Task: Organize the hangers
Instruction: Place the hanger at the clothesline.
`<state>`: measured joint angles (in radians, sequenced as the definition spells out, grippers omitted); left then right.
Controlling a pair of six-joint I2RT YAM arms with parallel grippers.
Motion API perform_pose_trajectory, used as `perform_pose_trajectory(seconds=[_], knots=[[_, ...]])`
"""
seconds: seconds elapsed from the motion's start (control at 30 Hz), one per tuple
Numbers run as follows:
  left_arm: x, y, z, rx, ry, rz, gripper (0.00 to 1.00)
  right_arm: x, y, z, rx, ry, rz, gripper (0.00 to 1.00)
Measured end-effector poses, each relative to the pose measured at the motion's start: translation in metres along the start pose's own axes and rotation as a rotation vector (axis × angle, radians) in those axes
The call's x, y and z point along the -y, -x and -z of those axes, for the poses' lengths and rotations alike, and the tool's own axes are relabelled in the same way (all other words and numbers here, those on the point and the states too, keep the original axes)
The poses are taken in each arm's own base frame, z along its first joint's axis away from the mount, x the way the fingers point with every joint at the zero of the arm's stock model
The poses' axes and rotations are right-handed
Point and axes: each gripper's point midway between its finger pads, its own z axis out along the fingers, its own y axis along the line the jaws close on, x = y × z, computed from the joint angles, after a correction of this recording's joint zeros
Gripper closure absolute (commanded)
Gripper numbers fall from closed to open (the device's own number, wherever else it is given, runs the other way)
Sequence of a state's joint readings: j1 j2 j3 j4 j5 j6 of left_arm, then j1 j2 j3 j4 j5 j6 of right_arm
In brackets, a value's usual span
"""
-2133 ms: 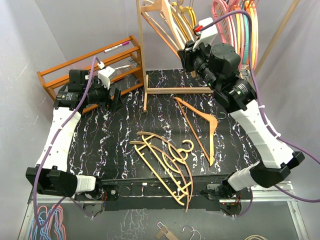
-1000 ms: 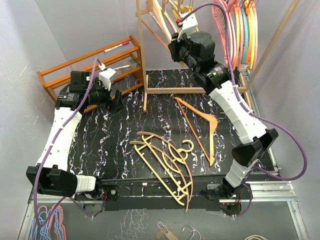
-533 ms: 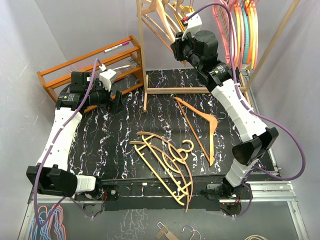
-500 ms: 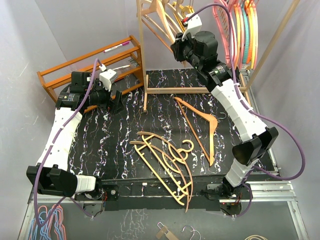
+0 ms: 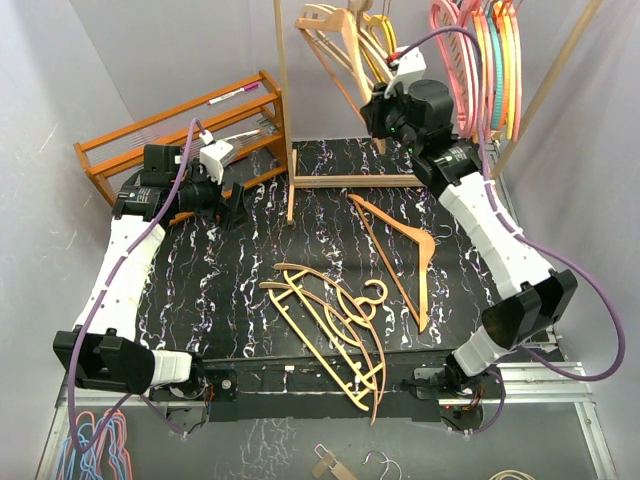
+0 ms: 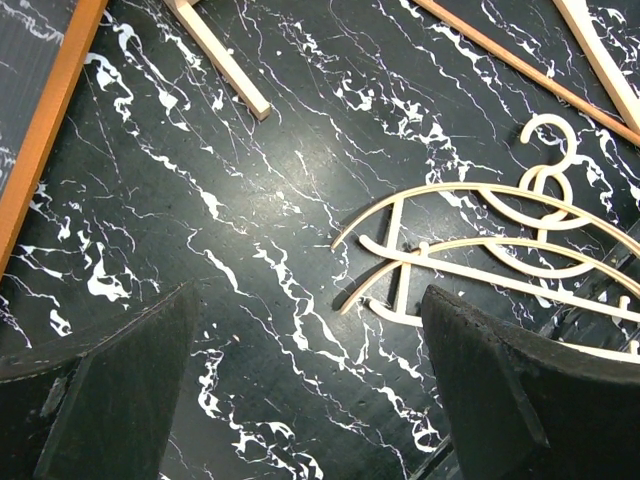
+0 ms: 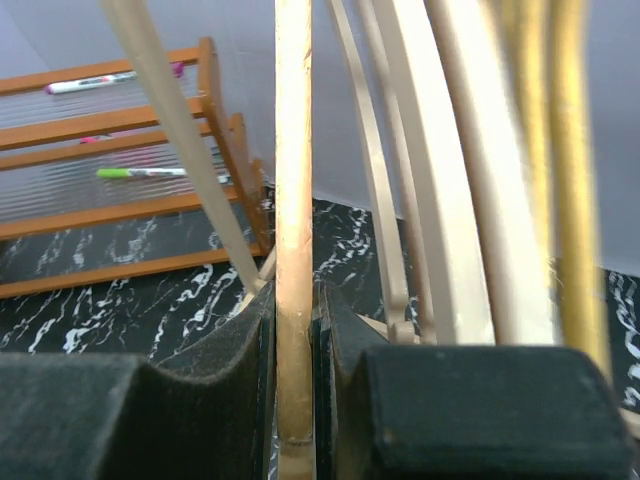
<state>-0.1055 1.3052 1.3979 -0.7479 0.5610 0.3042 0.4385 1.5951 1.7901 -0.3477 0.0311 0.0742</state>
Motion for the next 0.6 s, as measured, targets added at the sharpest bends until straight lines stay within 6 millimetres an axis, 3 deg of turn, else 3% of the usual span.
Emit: perform_pose_trajectory(seconds=[0.17,0.2,0.33,0.37,0.47,0.6], knots=[[0.000,-0.004,-0.001,-0.009,-0.001,0.008,0.09,0.040,0.007,0.015,0.008,-0.083,-0.044,0.92],[-0.001,-0.004,-0.001,-0.008,0.000,0.008,0.09,0.048,0.008,0.017,0.009,-0.100,-0.049,0.84],[-0.001,-0.006,-0.002,-0.011,0.000,0.010,0.08,0.060,0.013,0.025,0.015,-0.111,-0.063,0.14],[-0.001,-0.007,-0.002,-0.014,-0.002,0.010,0.08,0.062,0.014,0.026,0.019,-0.113,-0.074,0.03],[-0.001,-0.011,-0.005,-0.031,-0.010,0.012,0.09,0.055,0.021,0.041,0.050,-0.076,-0.077,0.01],[-0.004,-0.023,-0.016,-0.087,-0.036,0.034,0.09,0.037,0.026,0.078,0.083,-0.005,-0.095,0.01]])
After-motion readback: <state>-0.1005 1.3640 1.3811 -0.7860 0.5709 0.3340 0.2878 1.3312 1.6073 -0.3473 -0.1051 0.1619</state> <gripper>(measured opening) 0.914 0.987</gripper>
